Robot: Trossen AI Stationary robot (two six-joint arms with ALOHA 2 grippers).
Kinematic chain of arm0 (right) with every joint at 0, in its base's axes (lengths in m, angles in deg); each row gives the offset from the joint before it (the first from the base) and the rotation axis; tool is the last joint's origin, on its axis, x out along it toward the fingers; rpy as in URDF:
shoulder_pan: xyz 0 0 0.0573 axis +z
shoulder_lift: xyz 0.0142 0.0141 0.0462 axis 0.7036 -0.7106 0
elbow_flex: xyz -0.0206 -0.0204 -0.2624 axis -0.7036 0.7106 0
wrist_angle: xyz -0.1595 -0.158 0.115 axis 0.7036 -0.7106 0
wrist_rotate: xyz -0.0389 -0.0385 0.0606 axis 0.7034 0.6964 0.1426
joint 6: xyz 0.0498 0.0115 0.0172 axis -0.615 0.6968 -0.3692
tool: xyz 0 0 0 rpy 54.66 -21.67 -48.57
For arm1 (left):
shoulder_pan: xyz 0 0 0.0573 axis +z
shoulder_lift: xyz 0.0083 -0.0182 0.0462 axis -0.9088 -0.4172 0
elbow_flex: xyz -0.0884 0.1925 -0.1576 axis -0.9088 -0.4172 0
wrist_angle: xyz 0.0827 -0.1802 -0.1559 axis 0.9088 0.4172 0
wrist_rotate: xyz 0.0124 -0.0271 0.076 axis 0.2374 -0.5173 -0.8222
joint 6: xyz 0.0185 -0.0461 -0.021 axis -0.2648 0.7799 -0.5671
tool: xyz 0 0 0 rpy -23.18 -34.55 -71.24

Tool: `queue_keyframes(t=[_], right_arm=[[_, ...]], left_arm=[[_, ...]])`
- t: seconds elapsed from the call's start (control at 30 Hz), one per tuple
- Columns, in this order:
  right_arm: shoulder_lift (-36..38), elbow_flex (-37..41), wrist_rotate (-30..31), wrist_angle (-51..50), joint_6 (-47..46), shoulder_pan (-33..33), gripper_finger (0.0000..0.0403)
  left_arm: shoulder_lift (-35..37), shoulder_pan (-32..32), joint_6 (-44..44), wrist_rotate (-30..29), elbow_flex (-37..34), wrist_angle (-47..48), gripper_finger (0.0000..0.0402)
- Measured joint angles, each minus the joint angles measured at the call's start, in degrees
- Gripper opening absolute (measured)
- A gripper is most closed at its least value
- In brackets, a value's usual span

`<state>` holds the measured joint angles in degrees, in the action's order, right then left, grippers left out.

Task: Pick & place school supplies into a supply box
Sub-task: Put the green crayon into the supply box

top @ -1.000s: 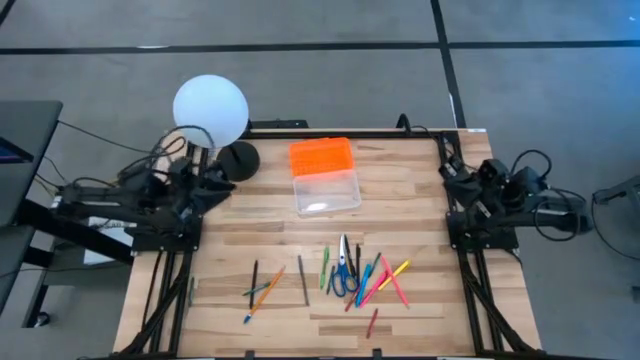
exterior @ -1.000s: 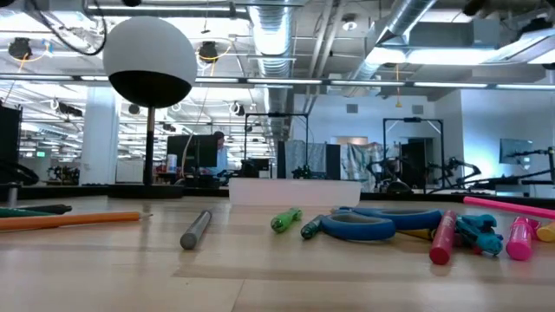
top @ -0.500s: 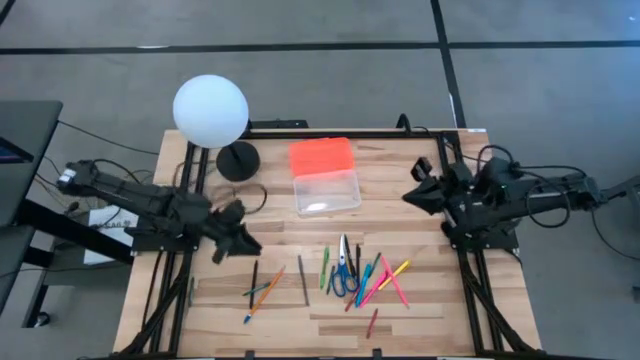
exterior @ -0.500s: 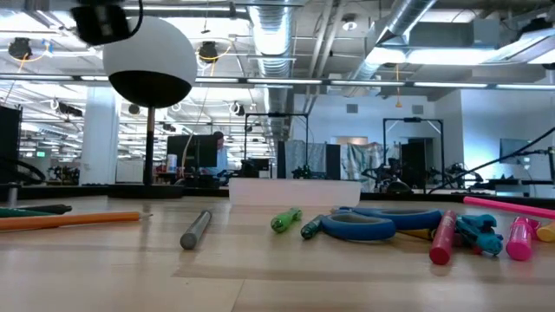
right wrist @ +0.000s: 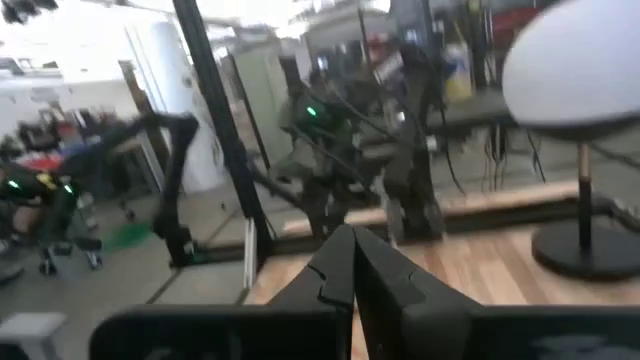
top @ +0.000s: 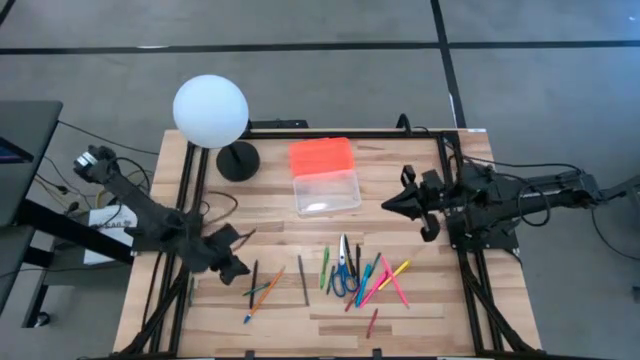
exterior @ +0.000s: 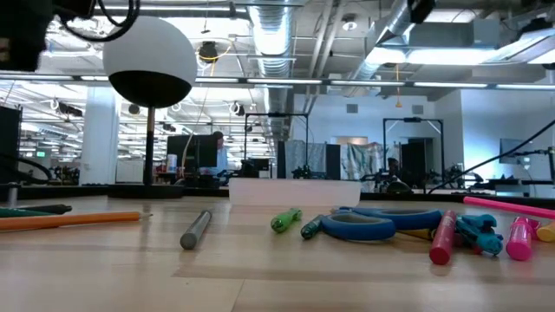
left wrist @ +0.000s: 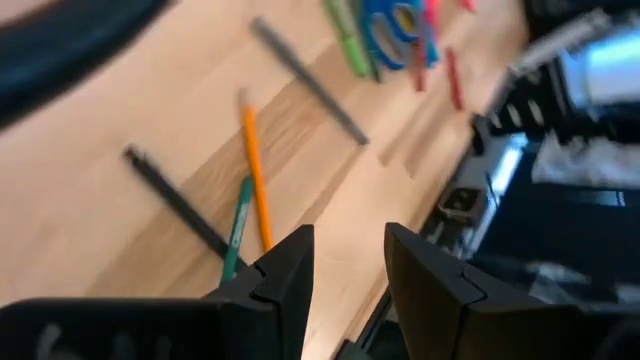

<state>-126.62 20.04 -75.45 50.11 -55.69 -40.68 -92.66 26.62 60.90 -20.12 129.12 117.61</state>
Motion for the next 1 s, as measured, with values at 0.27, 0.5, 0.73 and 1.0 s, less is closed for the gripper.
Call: queue_keyframes(t=[0.27,0.5,0.73,1.0], right_arm=[[3.9,0.0,-0.5,-12.7,1.3,0.0,0.0000],[6.7,0.0,-0.2,-13.8,5.4,-0.5,0.0000],[6.5,0.0,-0.3,-14.1,5.5,-3.7,0.0000],[5.4,0.0,-0.3,-15.1,5.5,-4.6,0.0000]], left_arm=[[-13.7,-0.6,21.5,8.5,0.2,-1.5,0.0119],[-26.4,-0.5,27.2,13.1,9.6,10.3,0.0119],[-34.4,-0.6,28.3,25.2,19.8,34.2,0.0119],[-36.1,-1.8,30.2,33.8,20.0,40.0,0.0119]])
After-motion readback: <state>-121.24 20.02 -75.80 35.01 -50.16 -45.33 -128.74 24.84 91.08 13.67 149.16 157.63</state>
